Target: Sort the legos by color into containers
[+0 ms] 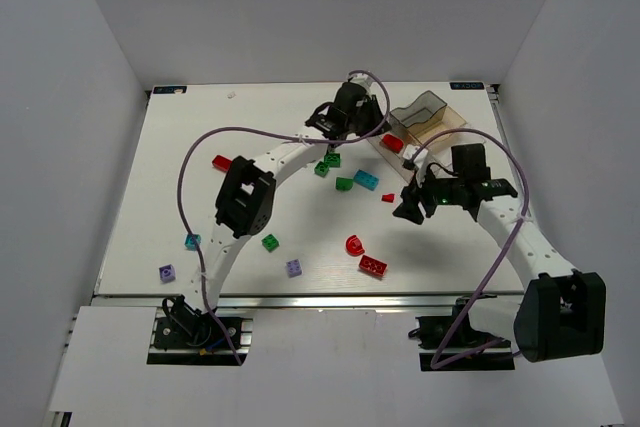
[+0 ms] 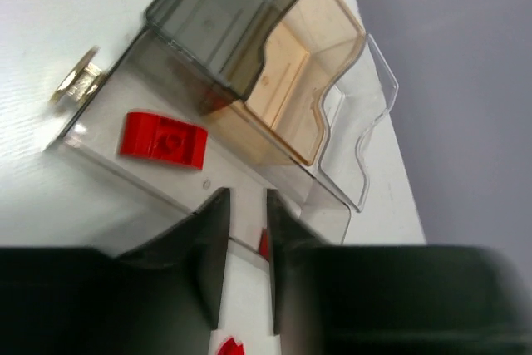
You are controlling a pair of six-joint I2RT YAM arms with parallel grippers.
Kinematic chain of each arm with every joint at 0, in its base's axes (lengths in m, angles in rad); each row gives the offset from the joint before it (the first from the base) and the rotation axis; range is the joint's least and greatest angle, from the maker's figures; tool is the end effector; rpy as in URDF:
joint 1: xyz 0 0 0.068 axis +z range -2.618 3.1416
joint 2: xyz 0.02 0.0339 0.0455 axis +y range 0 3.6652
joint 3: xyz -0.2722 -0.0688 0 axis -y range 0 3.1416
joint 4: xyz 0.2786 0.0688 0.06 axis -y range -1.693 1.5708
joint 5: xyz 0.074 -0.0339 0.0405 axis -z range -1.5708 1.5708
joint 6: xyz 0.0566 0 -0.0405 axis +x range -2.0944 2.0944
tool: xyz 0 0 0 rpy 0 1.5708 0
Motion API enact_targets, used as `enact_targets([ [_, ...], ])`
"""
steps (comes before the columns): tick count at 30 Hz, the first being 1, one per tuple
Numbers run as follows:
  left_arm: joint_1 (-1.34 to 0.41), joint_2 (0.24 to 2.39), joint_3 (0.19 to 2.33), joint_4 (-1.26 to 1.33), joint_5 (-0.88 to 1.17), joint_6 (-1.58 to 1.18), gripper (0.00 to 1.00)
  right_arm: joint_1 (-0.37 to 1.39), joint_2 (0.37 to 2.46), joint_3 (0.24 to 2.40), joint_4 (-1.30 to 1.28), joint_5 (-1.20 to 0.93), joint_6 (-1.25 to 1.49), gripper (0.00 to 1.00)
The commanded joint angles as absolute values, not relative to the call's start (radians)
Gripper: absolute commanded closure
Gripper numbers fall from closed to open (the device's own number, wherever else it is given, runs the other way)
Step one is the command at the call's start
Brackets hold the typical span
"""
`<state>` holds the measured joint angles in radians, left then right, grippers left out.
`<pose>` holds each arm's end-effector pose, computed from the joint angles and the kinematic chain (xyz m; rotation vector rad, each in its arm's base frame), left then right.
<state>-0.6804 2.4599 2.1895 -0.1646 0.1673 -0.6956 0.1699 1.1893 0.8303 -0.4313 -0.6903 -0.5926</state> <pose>0.4866 -0.4059 0.2137 0.0989 2.1569 -1.0131 0.2732 0.0834 0.2408 -1.1133 1.9085 0.5798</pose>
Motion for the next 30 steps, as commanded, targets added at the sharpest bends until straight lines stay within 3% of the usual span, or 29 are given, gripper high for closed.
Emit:
enact_targets([
  [1,-0.654,2.208,2.091,-0.23,0.065,-0.596,0.81,0.179,1.219,0.865,-0.655,-0.9,-0.901,0.4],
  [3,-0.643,2.055,1.989,-0.25,0.015,-0.565,0.85,0.196,1.252,0.839,-0.733,-0.888,-1.01,0.42],
  [4,-0.631,2.001,1.867,-0.259,-0.023,-0.549,0.82,0.228,1.256,0.825,-0.741,-0.87,-1.028,0.4],
  [5,-0.618,1.899,1.805,-0.265,-0.032,-0.545,0.76,0.242,1.261,0.813,-0.745,-0.838,-1.04,0.38],
  [6,-0.608,1.844,1.687,-0.284,-0.052,-0.542,0.54,0.283,1.258,0.787,-0.744,-0.825,-1.061,0.32],
  [7,-0.607,1.792,1.624,-0.293,-0.06,-0.543,0.43,0.296,1.25,0.776,-0.744,-0.812,-1.069,0.3],
  [10,-0.607,1.607,1.394,-0.321,-0.075,-0.569,0.3,0.359,1.221,0.727,-0.72,-0.773,-1.078,0.2],
  [16,-0.607,1.297,1.06,-0.344,-0.109,-0.721,0.28,0.514,1.221,0.654,-0.566,-0.675,-0.903,0.11],
  [20,-0.607,1.146,0.899,-0.367,-0.158,-0.793,0.27,0.598,1.221,0.62,-0.433,-0.556,-0.763,0.11],
  [29,-0.618,1.06,0.859,-0.474,-0.181,-0.821,0.27,0.69,1.227,0.526,-0.235,-0.33,-0.609,0.26],
  [30,-0.618,1.057,0.851,-0.469,-0.179,-0.824,0.27,0.698,1.23,0.514,-0.227,-0.328,-0.597,0.32],
])
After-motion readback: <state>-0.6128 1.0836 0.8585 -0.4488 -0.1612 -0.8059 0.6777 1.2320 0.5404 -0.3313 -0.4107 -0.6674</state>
